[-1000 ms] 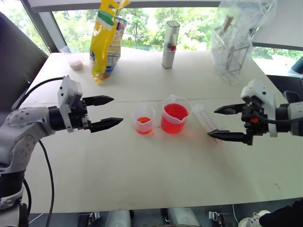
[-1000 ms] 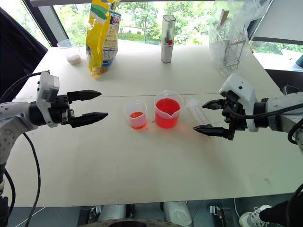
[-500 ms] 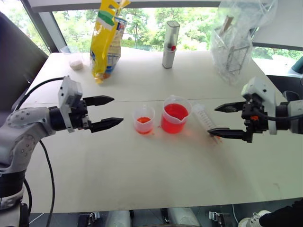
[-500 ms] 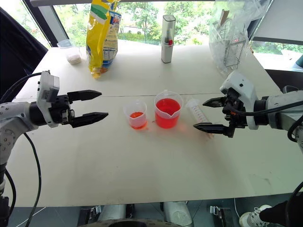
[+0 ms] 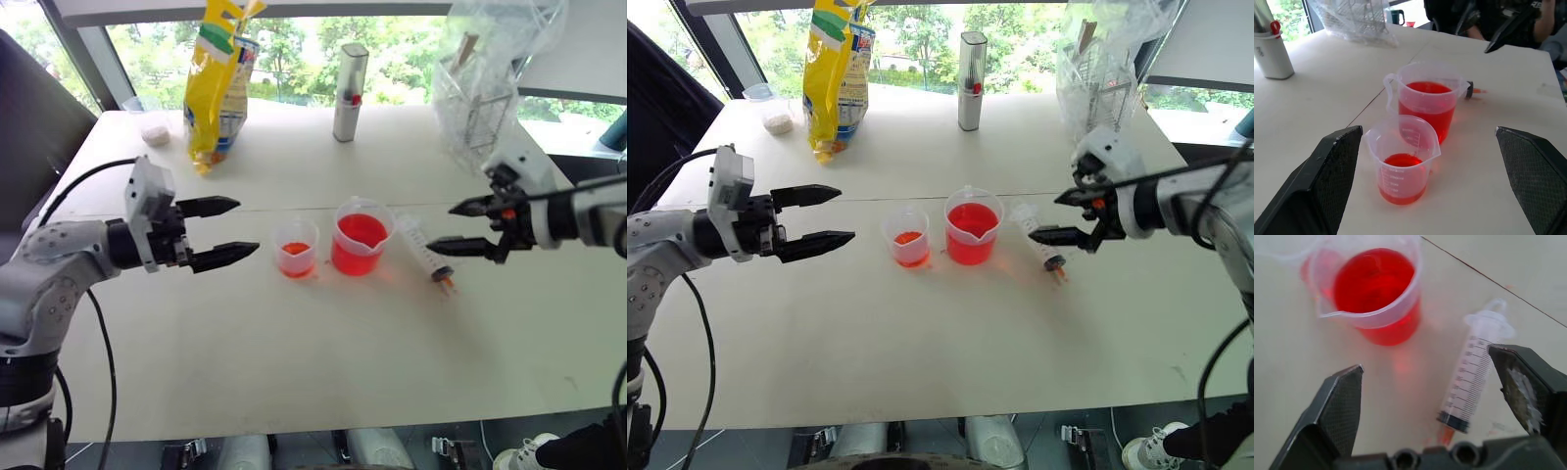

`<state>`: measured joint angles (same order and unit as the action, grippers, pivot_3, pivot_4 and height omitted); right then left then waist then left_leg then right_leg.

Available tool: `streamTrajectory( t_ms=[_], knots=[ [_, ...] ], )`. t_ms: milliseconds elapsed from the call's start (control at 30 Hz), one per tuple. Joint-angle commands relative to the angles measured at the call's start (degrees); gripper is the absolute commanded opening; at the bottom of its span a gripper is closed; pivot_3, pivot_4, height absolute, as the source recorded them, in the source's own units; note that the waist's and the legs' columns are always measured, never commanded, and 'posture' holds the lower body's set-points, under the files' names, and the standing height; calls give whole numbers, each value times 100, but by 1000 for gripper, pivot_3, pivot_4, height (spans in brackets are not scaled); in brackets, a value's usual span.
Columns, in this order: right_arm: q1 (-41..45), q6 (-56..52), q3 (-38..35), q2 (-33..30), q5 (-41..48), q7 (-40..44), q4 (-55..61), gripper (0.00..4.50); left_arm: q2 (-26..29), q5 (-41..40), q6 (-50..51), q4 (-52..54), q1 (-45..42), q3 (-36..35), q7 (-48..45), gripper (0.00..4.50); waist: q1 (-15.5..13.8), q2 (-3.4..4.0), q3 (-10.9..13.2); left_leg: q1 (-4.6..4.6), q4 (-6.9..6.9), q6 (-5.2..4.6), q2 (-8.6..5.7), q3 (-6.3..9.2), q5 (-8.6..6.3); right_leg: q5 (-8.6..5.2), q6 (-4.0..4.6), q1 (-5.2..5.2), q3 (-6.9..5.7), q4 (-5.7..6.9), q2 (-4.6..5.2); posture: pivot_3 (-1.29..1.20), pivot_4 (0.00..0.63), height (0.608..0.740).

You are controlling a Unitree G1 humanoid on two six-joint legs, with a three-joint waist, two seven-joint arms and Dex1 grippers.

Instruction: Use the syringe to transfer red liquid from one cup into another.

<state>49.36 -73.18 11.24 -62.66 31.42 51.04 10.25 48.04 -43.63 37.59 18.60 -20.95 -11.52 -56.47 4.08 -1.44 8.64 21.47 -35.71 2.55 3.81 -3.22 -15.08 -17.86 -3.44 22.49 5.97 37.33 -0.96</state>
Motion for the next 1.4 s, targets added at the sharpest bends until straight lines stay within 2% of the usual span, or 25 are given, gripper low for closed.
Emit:
streamTrajectory(
  t_ms=[33,167,300,567,800,900,1033,1067,1267,1400],
  knots=[
    [704,-507,669,474,-519,-292,-916,4436,-48,120,-190,92,-72,22,40,4500,-11,-1,0,3,0,0,0,1,0,0,0,3,0,0,-1,0,150,740],
    [1390,-695,1163,1162,-1005,-547,-2206,4436,-97,241,-283,128,-56,88,74,4500,-21,1,-1,20,3,0,-2,-6,0,9,-16,20,2,3,-3,0,150,740],
    [1856,-716,1345,1800,-1353,-713,-3436,4436,-154,274,-315,228,16,64,168,4500,-22,2,-2,43,-1,0,-1,-3,0,11,-20,41,-1,14,-4,0,150,740],
    [2015,3,1871,2456,-2055,-501,-4750,4436,-225,347,-364,409,167,27,340,4500,-13,4,-5,77,-23,-1,-2,6,-1,13,-20,65,-7,29,-14,0,150,740],
    [2020,409,1881,2889,-2492,-400,-5386,4436,-215,342,-386,496,232,10,457,4500,-4,4,-5,70,-42,-1,-7,10,-1,13,-20,69,-7,66,-24,0,150,740],
    [1991,475,1850,2997,-2620,-347,-5508,3556,-204,358,-405,513,249,-4,484,4500,1,2,-6,63,-45,-1,-6,12,0,14,-18,66,-7,71,-27,0,150,740],
    [1918,516,1814,3006,-2767,-274,-5523,1508,-196,384,-426,473,205,-4,498,4500,3,-1,-9,60,-45,-1,-6,12,0,14,-18,64,-6,73,-28,0,150,740],
    [1901,489,1786,2985,-2786,-265,-5492,1371,-200,395,-435,457,179,9,502,4500,2,-1,-9,60,-45,-1,-6,12,0,14,-18,64,-7,73,-28,0,150,740],
    [1713,200,1235,2585,-2784,-505,-4600,1370,-284,473,-472,191,-188,149,448,4500,-21,0,-8,65,-45,-1,-8,15,0,14,-18,65,-9,73,-26,0,150,740],
    [1375,281,33,2257,-2648,-1084,-3131,1370,-385,469,-457,-207,-670,215,338,4500,-30,2,-7,79,-43,-1,-10,18,0,14,-18,74,-15,69,-24,0,150,740]
  ],
)
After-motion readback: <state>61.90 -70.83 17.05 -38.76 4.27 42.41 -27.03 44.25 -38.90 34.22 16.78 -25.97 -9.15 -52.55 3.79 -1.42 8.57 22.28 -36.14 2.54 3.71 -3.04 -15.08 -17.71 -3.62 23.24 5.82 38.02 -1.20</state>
